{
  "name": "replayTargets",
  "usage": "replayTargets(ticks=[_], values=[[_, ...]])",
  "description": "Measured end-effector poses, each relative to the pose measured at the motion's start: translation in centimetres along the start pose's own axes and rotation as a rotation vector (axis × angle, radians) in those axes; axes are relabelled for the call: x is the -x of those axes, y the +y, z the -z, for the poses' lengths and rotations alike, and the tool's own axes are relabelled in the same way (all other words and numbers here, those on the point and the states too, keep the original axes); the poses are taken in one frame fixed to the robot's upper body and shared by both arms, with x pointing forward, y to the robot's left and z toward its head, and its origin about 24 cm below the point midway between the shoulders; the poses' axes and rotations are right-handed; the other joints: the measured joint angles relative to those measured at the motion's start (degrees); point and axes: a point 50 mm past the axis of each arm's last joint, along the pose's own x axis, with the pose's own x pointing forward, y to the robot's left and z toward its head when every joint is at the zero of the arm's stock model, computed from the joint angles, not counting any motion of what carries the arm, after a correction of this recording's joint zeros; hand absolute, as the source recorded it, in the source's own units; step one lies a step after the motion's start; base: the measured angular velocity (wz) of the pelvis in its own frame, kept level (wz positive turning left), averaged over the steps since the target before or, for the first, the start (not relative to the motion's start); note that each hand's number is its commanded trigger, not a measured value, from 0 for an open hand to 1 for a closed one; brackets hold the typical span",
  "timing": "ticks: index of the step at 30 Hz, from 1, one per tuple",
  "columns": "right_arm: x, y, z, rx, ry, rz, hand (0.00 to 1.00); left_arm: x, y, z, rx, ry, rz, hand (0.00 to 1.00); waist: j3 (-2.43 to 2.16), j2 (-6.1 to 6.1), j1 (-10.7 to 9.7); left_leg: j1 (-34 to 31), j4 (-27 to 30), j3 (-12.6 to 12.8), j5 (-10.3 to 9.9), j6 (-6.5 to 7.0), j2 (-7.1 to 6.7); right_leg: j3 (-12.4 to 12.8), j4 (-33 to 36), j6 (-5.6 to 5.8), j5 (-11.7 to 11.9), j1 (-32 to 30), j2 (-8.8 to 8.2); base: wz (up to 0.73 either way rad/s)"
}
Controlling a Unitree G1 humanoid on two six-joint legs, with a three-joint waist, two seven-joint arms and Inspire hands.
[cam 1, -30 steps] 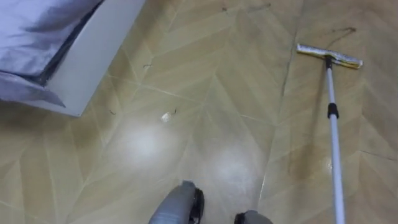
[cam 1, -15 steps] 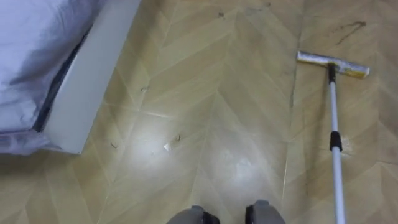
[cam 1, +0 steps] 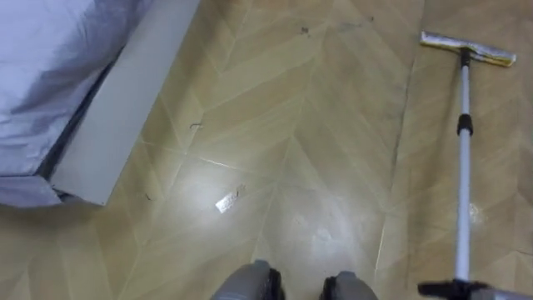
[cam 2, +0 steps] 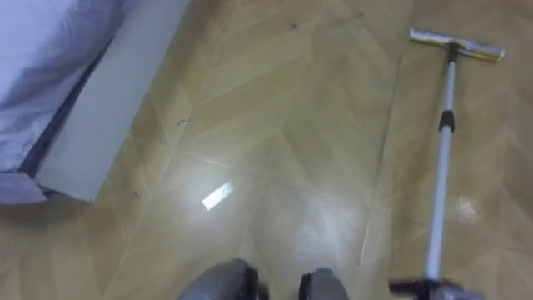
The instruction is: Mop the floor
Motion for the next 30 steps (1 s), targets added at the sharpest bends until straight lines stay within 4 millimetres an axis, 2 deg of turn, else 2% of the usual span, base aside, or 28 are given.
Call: replayTargets(ticks=[1, 2, 3, 4, 5, 6, 7, 8, 9, 10, 11, 13, 14, 15, 16, 17, 18, 19, 20, 21, 22, 23, 24, 25, 26, 28, 30], values=[[-0.2, -0.1, 1.1, -0.012, 0.028, -0.018, 1.0, 0.0, -0.1, 0.9, -0.003, 0.027, 0.019, 0.0, -0.44, 0.03, -0.1, 1.1, -1.1, 0.2, 1.8, 0.53, 0.23, 0.0, -0.8, 0.6, -0.8, 1.9, -0.03, -0.03], [-0.3, -0.3, 1.8, -0.02, 0.043, -0.022, 1.0, 0.0, -0.1, 1.0, -0.004, 0.031, 0.027, 0.0, -0.69, 0.45, -0.1, 1.9, -1.2, 0.5, 1.9, 0.96, 0.42, -0.2, -1.2, 1.01, -1.1, 2.5, -0.13, 0.08], [-0.5, -0.7, 3.5, -0.028, 0.084, -0.019, 1.0, 0.0, -0.2, 0.9, -0.009, 0.029, 0.04, 0.0, -0.75, 0.31, -0.1, 2.9, -1.1, 1.4, 2.0, 2.18, 0.7, -0.1, -1.7, 1.76, -1.8, 3.8, -0.34, 0.09], [-0.6, -1.2, 5.4, -0.03, 0.128, -0.013, 1.0, 0.0, -0.4, 0.9, -0.008, 0.03, 0.054, 0.0, -0.73, 0.27, -0.1, 3.9, -0.9, 2.6, 2.1, 3.71, 1.26, -0.1, -1.9, 1.88, -2.3, 5.0, -0.77, 0.0], [-0.6, -1.6, 7.2, -0.027, 0.171, -0.002, 1.0, 0.0, -0.7, 0.4, -0.005, 0.018, 0.064, 0.0, -0.74, 0.25, -0.2, 4.6, -0.5, 3.3, 0.9, 5.07, 1.17, -0.3, -1.5, 2.17, -2.6, 5.7, -1.41, -0.08], [-0.6, -1.9, 8.0, -0.019, 0.192, 0.006, 1.0, 0.1, -0.9, 0.1, -0.004, 0.009, 0.069, 0.0, -0.72, 0.27, -0.3, 5.0, -0.5, 3.6, 0.4, 5.36, 0.96, -0.6, -0.8, 2.52, -2.4, 5.7, -1.83, -0.06], [-0.5, -2.5, 10.1, 0.005, 0.244, 0.023, 1.0, 0.1, -1.2, -0.5, -0.009, -0.014, 0.076, 0.0, -0.71, 0.39, -0.8, 5.9, -0.6, 3.7, -0.2, 6.05, 0.12, -0.6, 1.0, 3.53, -1.9, 5.6, -2.62, 0.03], [-0.3, -2.7, 12.2, 0.02, 0.299, 0.037, 1.0, 0.1, -1.4, -0.9, -0.024, -0.037, 0.077, 0.0, -0.87, 0.62, -1.7, 6.6, -0.5, 4.1, -1.2, 6.71, -0.04, -0.5, 2.4, 4.59, -1.3, 5.4, -2.96, 0.0], [-0.1, -2.5, 13.1, 0.031, 0.322, 0.037, 1.0, 0.1, -1.4, -1.2, -0.028, -0.045, 0.077, 0.0, -0.91, 0.68, -1.9, 6.8, -0.5, 4.1, -1.7, 6.71, -0.13, -0.4, 3.4, 5.39, -0.7, 5.0, -2.99, -0.11], [0.1, -2.0, 14.5, 0.06, 0.358, 0.039, 1.0, 0.1, -1.5, -1.4, -0.03, -0.052, 0.076, 0.0, -0.97, 1.01, -2.0, 7.1, -0.4, 3.8, -2.6, 6.76, -0.27, -0.2, 5.7, 5.82, 1.2, 3.7, -2.79, -0.21], [0.2, -1.7, 15.2, 0.066, 0.374, 0.037, 1.0, 0.1, -1.6, -1.3, -0.029, -0.052, 0.077, 0.0, -1.04, 1.35, -2.3, 7.2, -0.4, 3.3, -2.9, 6.83, -0.35, -0.2, 6.6, 5.67, 2.0, 2.9, -2.72, -0.38], [0.5, -1.0, 16.7, 0.073, 0.409, 0.037, 1.0, 0.3, -2.8, -1.2, -0.029, -0.05, 0.105, 0.0, -0.27, 3.34, -3.1, 8.0, -0.6, 0.6, -3.7, 6.63, -0.88, 0.1, 4.8, 5.43, 2.2, -1.5, -2.12, -0.54], [0.6, -0.8, 17.0, 0.076, 0.415, 0.037, 1.0, 0.3, -3.1, -1.0, -0.036, -0.046, 0.111, 0.0, -0.27, 3.73, -3.3, 8.2, -0.6, 0.1, -3.8, 6.57, -1.03, 0.0, 3.0, 5.39, 2.2, -2.9, -2.12, -0.52], [0.8, -0.4, 17.5, 0.079, 0.428, 0.033, 1.0, 0.4, -3.4, -0.9, -0.051, -0.042, 0.117, 0.0, -0.33, 4.08, -3.6, 8.6, -0.7, -1.4, -4.1, 6.19, -1.85, -0.2, -1.6, 4.85, 2.9, -4.5, -2.18, -0.33], [0.9, 0.1, 18.0, 0.082, 0.441, 0.025, 1.0, 0.4, -3.3, -0.9, -0.055, -0.041, 0.111, 0.0, -0.32, 4.0, -4.0, 9.3, -0.4, -1.8, -4.9, 5.75, -2.24, -0.4, -5.2, 4.29, 5.1, -5.0, -2.02, -0.12], [1.0, 0.3, 18.1, 0.081, 0.446, 0.021, 1.0, 0.4, -3.3, -0.9, -0.056, -0.041, 0.109, 0.0, -0.16, 3.67, -4.5, 9.5, 0.0, -2.0, -5.4, 5.65, -2.46, -0.5, -5.3, 4.05, 6.4, -4.9, -2.13, 0.11], [0.9, 0.4, 17.9, 0.087, 0.449, 0.023, 1.0, 0.4, -3.4, -0.9, -0.052, -0.041, 0.111, 0.0, -0.47, 4.02, -4.6, 9.4, 1.2, -2.5, -6.5, 5.09, -2.54, -1.1, -4.5, 3.29, 7.1, -4.6, -2.23, 0.12], [0.8, 0.5, 17.1, 0.082, 0.445, 0.032, 1.0, 0.4, -3.3, -0.9, -0.043, -0.04, 0.11, 0.0, -0.51, 4.04, -4.3, 9.3, 2.3, -2.8, -7.5, 4.64, -2.46, -2.3, -3.3, 2.23, 6.4, -4.7, -2.48, 0.07], [0.7, 0.5, 16.7, 0.079, 0.441, 0.035, 1.0, 0.4, -3.2, -0.9, -0.043, -0.04, 0.108, 0.0, -0.51, 4.01, -4.4, 9.3, 2.8, -3.1, -7.8, 4.39, -2.47, -2.4, -2.8, 2.05, 6.1, -4.6, -2.58, 0.1], [0.5, 0.5, 15.5, 0.075, 0.419, 0.038, 1.0, 0.3, -3.0, -1.0, -0.034, -0.038, 0.103, 0.0, -0.62, 3.46, -4.2, 9.3, 3.9, -3.2, -8.6, 4.18, -2.51, -2.8, -1.3, 1.66, 4.8, -4.7, -2.99, 0.24], [0.2, 0.3, 13.8, 0.07, 0.399, 0.047, 1.0, 0.3, -2.7, -1.0, -0.029, -0.037, 0.095, 0.0, -0.51, 2.6, -3.8, 9.3, 5.1, -3.3, -9.4, 3.85, -2.74, -3.0, 0.6, 1.3, 3.3, -4.7, -3.43, 0.27], [0.1, 0.0, 12.9, 0.066, 0.382, 0.055, 1.0, 0.3, -2.6, -1.0, -0.027, -0.036, 0.092, 0.0, -0.51, 2.34, -3.7, 9.3, 5.9, -3.4, -9.9, 3.76, -2.74, -3.3, 1.4, 1.11, 2.6, -4.7, -3.63, 0.34], [-0.2, -0.5, 10.5, 0.055, 0.33, 0.069, 1.0, 0.2, -2.2, -1.2, -0.027, -0.041, 0.083, 0.0, -0.38, 1.51, -3.6, 9.0, 7.2, -3.5, -10.5, 3.36, -2.74, -3.9, 2.8, 0.67, 1.5, -4.7, -4.17, 0.39], [-0.4, -1.0, 7.7, 0.038, 0.261, 0.082, 1.0, 0.2, -1.5, -1.5, -0.033, -0.05, 0.066, 0.0, 0.03, 0.11, -3.4, 8.9, 8.0, -3.4, -10.8, 3.01, -2.72, -4.1, 4.0, 0.37, 0.7, -4.7, -4.32, 0.38], [-0.4, -1.2, 6.3, 0.032, 0.224, 0.086, 1.0, 0.2, -1.2, -1.6, -0.039, -0.055, 0.054, 0.0, 0.06, -0.53, -3.1, 8.9, 8.2, -3.5, -10.9, 2.79, -2.59, -4.2, 4.3, 0.27, 0.5, -4.7, -4.16, 0.28], [-0.1, -1.5, 1.2, 0.015, 0.076, 0.086, 1.0, 0.1, 0.0, -1.8, -0.048, -0.06, 0.012, 0.0, -0.07, -2.04, -2.0, 8.6, 9.3, -3.0, -10.9, 2.16, -1.04, -5.1, 3.9, -0.59, 0.5, -4.3, -3.01, 0.14], [0.3, -1.2, -1.4, 0.005, -0.005, 0.058, 1.0, 0.0, 0.4, -1.5, -0.052, -0.045, 0.002, 0.0, -0.07, -2.83, -0.8, 7.8, 10.3, -3.0, -10.3, 1.16, -0.09, -6.1, 2.8, -1.42, 0.9, -3.7, -2.07, 0.11]])
